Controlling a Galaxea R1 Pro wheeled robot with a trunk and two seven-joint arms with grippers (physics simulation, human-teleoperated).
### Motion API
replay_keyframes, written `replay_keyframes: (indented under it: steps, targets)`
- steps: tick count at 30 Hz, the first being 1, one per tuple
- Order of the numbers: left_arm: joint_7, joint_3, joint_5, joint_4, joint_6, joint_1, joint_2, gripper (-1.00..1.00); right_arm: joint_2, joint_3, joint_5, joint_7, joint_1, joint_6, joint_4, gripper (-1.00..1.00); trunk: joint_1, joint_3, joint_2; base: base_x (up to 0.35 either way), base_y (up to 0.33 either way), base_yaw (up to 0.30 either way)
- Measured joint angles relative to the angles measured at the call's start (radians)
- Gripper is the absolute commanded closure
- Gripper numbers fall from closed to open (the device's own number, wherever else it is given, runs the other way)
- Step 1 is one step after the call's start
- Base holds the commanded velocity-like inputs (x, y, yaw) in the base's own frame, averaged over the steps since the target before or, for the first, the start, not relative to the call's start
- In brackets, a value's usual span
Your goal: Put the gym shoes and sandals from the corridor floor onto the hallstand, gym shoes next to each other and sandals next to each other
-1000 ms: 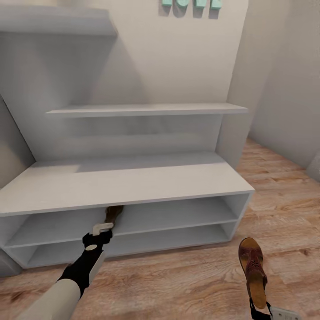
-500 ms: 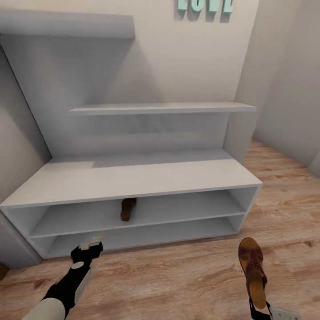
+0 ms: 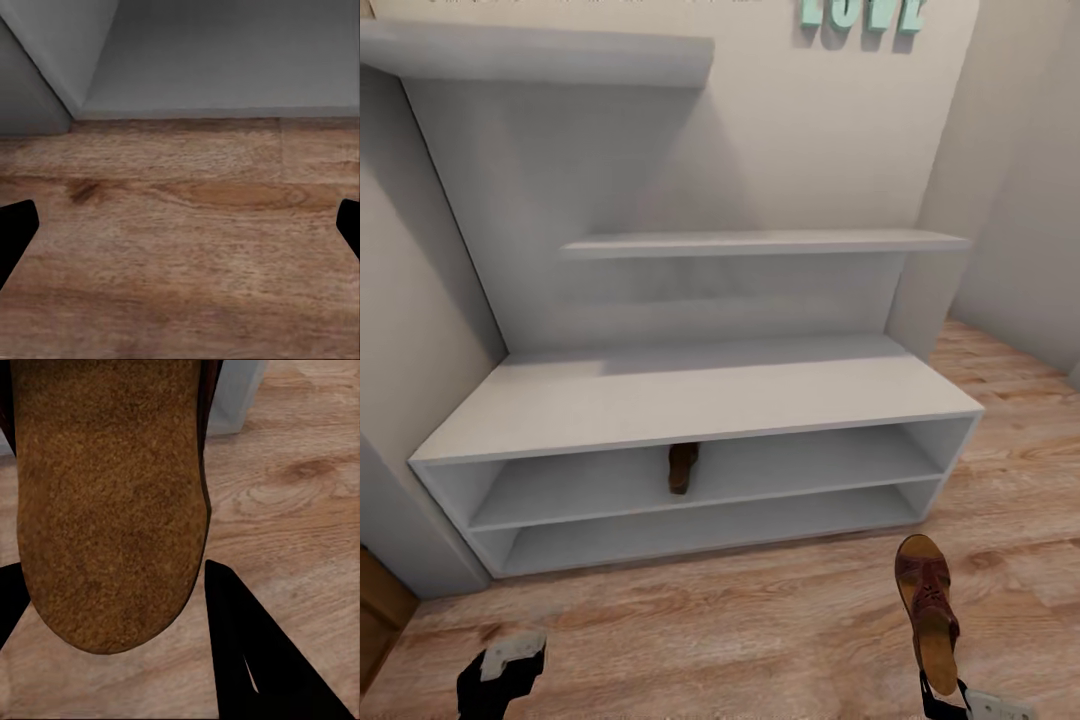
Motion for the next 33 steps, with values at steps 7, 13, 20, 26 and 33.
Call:
replay_keyframes:
  steps: [7,13,20,26,33]
  targets:
    - [-0.073,-0.001,0.007,0.122,-0.081,0.010,0.002,-1.00,0.001,0.000,0.001,-0.002,0.000,0.000,0.001,1.00,0.000,0.000,0.000,-0.224,0.247,0.000]
    - [-0.074,-0.001,0.007,0.125,-0.084,0.011,0.003,-1.00,0.002,0.000,0.001,-0.003,0.000,0.000,0.002,1.00,0.000,0.000,0.000,-0.235,0.237,0.000]
    - [-0.076,-0.001,0.007,0.124,-0.084,0.016,0.006,-1.00,0.003,0.000,0.001,-0.003,0.000,0.000,0.003,1.00,0.000,0.000,0.000,-0.241,0.236,0.129]
    - [-0.084,-0.001,0.008,0.118,-0.083,0.017,0.011,-1.00,0.004,0.000,0.001,-0.003,0.000,0.000,0.003,1.00,0.000,0.000,0.000,-0.179,0.251,0.252]
    - [-0.105,-0.002,0.009,0.114,-0.080,0.017,0.012,-1.00,0.005,0.000,0.000,-0.004,0.000,0.000,0.002,1.00,0.000,0.000,0.000,-0.035,0.287,0.166]
